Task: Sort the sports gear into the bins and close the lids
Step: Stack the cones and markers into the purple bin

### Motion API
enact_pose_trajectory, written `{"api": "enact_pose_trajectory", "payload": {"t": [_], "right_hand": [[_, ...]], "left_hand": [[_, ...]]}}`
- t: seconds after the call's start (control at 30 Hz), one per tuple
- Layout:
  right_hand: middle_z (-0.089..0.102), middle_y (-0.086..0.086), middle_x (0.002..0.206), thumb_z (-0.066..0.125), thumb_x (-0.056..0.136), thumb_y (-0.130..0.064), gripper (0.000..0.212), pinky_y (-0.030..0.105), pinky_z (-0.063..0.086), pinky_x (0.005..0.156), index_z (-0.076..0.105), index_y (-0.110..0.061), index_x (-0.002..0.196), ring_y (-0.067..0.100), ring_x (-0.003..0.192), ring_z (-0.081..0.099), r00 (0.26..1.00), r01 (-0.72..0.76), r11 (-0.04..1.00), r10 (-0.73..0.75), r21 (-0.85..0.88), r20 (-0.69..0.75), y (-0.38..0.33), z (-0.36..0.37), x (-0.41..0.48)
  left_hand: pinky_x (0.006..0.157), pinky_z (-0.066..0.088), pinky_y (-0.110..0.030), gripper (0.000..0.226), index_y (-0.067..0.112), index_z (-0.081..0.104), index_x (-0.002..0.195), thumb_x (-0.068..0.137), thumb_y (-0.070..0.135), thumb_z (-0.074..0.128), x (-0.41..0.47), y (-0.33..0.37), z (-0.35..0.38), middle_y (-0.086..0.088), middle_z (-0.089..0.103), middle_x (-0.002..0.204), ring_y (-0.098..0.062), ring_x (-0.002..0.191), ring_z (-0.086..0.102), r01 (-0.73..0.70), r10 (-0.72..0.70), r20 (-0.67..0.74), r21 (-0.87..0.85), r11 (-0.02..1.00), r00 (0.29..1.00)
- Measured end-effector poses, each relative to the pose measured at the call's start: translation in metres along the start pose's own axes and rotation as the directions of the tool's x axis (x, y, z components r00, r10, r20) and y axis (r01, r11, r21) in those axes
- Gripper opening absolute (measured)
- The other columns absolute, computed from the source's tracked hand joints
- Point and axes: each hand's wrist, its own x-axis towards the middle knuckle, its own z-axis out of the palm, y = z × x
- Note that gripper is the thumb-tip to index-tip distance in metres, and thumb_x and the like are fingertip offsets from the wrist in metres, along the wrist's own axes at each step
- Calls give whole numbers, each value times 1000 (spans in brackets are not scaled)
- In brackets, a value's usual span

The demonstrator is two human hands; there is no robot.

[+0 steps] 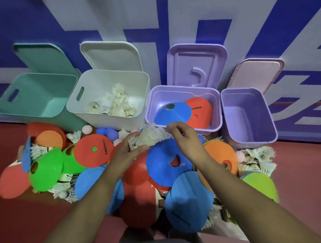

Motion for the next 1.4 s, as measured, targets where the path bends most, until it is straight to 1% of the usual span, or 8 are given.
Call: {"api": "enact_pose_trajectory", "payload": {"t": [0.13, 0.3, 0.5, 0.73, 0.87, 1.07, 1.23, 1.4], "right_hand": [[54, 7, 71, 60, 89, -32, 30, 35, 36, 59, 51, -8, 74, 24, 70, 52, 989, -144, 927, 130, -346, -64, 35, 24, 24], [58, 15, 104, 69, 82, -33, 36, 39, 47, 78, 57, -8, 104, 32, 96, 56, 985, -174, 855, 160, -488, -71, 52, 69, 42], [63, 15, 97, 65, 78, -15, 31, 37, 49, 72, 55, -15, 108, 32, 84, 61, 934, -347, 845, 272, -407, -231, 57, 90, 54], [57, 4, 86, 72, 79, -13, 17, 26, 35, 72, 56, -19, 76, 17, 79, 51, 963, -202, 914, 121, -351, -239, 26, 86, 50], [53, -7, 63, 70, 84, -14, 16, 14, 32, 47, 56, -9, 77, 5, 44, 41, 936, -167, 967, 95, -191, -339, -22, 91, 40], [62, 19, 78, 71, 84, -15, 19, 41, 43, 54, 54, -6, 81, 24, 62, 51, 922, -10, 994, 52, 110, -384, -92, 125, 61], [66, 15, 84, 70, 85, -8, 19, 33, 44, 60, 54, -14, 75, 20, 63, 52, 966, -96, 990, 117, 100, -231, -108, 165, 79], [62, -2, 70, 67, 90, -21, 14, 19, 39, 57, 64, -13, 80, 4, 52, 51, 960, -127, 990, 138, 64, -242, -113, 195, 101]], "left_hand": [[93, 48, -33, 42, 35, 62, 117, 77, 28, 74, -10, -5, -31, 5, 71, 112, -11, 101, 66, -3, -5, -103, -77, 997, 995], [93, 49, -36, 48, 40, 63, 115, 69, 40, 78, -9, -8, -72, 0, 70, 115, -20, 102, 65, 21, -30, -105, -83, 996, 994], [69, 50, -13, 42, 21, 57, 125, 87, 8, 68, 7, -15, -118, -6, 68, 109, -16, 92, 63, 61, -62, -15, -38, 997, 998], [64, 51, -17, 33, 26, 61, 114, 87, 10, 70, 41, -11, -158, -2, 70, 103, -17, 88, 63, 43, -46, 107, 25, 999, 993], [75, 50, -20, 32, 32, 61, 112, 86, 19, 72, 58, -2, -173, 5, 72, 104, -11, 96, 67, 19, -32, 170, 75, 997, 985], [72, 50, -11, 36, 34, 56, 115, 88, 14, 70, 76, 21, -185, 9, 71, 98, -4, 88, 66, -74, 57, 203, 79, 994, 977], [106, 42, -30, 44, 45, 59, 113, 82, 20, 77, 93, 35, -210, 11, 62, 125, -9, 119, 57, -213, 152, 302, 183, 960, 941], [103, 43, -22, 48, 35, 58, 120, 81, 18, 78, 103, 50, -231, 14, 61, 120, 2, 111, 56, -283, 198, 340, 222, 933, 920]]}}
